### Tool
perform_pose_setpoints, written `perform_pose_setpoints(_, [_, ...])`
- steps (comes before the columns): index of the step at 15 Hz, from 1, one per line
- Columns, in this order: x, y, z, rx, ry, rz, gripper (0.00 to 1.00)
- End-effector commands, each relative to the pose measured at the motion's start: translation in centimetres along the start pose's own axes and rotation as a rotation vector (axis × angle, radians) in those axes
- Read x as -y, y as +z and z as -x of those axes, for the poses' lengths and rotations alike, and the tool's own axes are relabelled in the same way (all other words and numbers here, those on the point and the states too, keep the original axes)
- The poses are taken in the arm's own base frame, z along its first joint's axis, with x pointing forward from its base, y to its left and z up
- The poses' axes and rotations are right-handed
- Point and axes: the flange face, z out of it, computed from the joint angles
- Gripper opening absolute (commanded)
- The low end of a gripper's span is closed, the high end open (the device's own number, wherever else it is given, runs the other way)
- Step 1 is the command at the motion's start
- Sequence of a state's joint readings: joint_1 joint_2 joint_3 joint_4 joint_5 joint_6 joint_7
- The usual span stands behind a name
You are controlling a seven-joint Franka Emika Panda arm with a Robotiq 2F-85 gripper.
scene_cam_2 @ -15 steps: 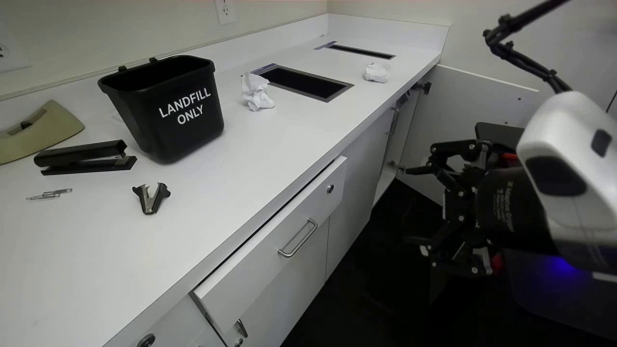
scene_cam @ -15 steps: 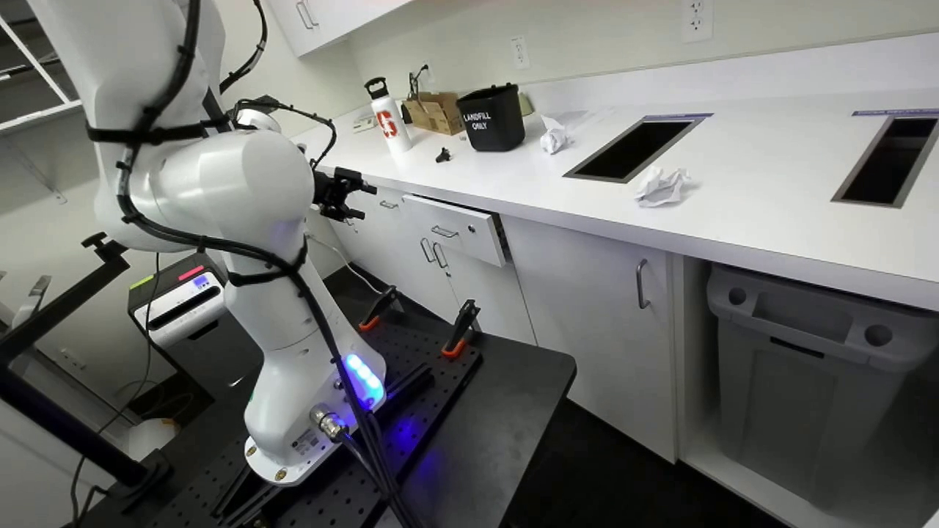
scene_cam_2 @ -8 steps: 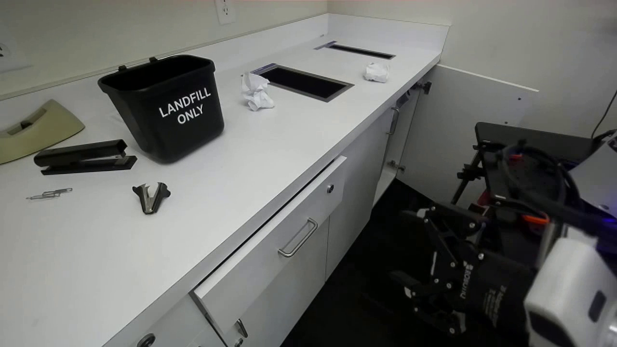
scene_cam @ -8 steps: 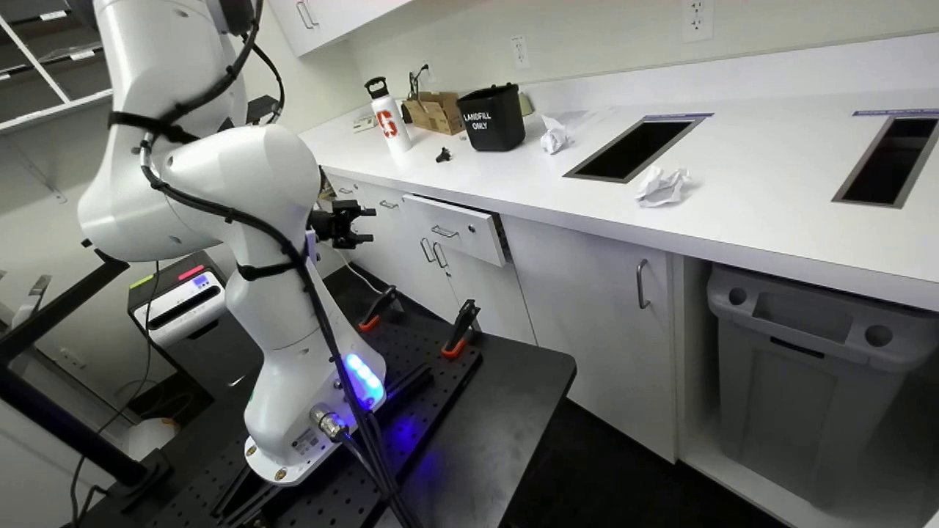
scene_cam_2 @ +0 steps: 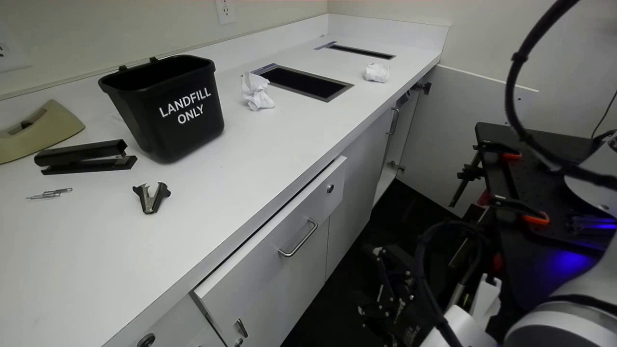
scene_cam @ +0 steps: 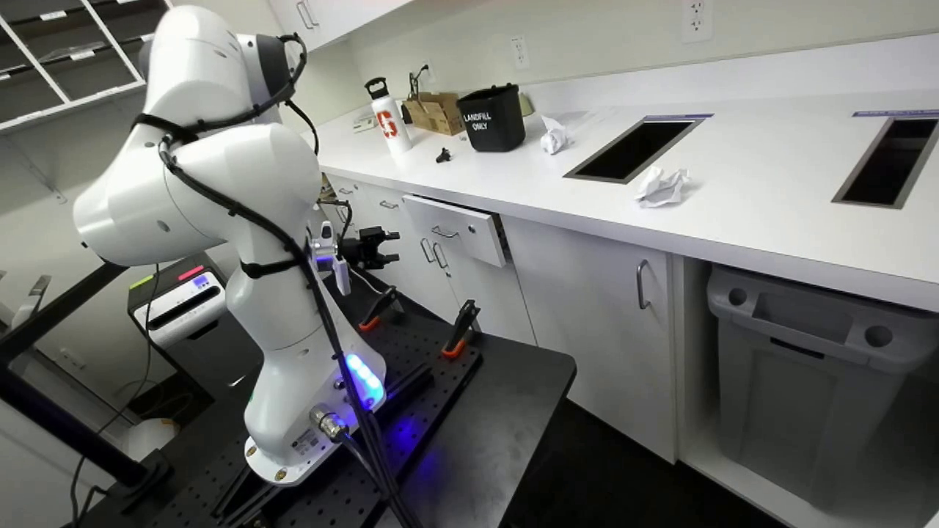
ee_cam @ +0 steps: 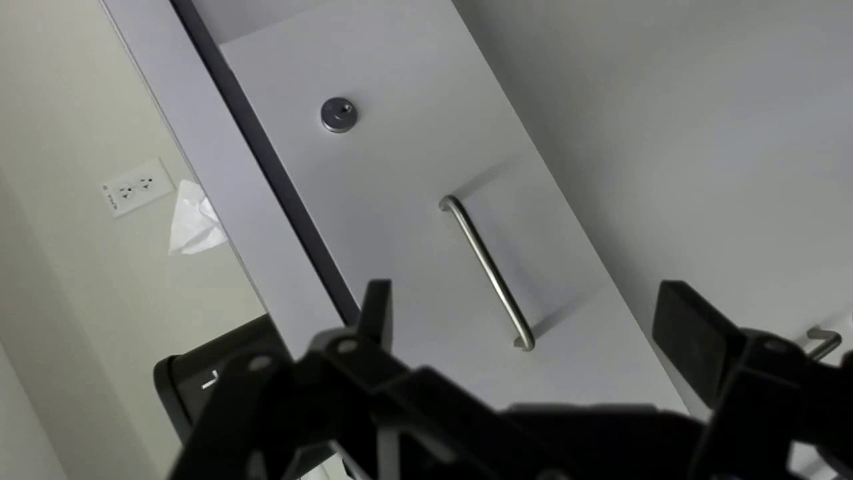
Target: Open the first drawer from the right, place the black tongs in the open drawer
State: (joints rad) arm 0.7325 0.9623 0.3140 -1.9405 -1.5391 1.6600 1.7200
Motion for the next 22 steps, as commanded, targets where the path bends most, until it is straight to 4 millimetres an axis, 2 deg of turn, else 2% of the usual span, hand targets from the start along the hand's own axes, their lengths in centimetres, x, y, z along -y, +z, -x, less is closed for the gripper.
perform_pose_setpoints(1, [2.4,2.9,-1.0,-0.055,-0.01,0.058,1.0])
perform_pose_setpoints(4, [2.9,5.2,-1.6,-0.1,-0.02,0.105,1.0])
perform_pose_setpoints(7, [2.4,6.8,-2.5,-0.173,-0.098,0.233,1.0])
perform_pose_setpoints(8, [2.3,6.4,-1.7,-0.132,-0.053,0.16,1.0])
perform_pose_setpoints(14, [2.5,6.3,-1.7,-0.129,-0.058,0.16,1.0])
perform_pose_setpoints(19, [2.1,7.6,-1.4,-0.148,-0.245,0.355,1.0])
perform_pose_setpoints(22, [2.5,8.5,-1.6,-0.157,-0.332,0.355,1.0])
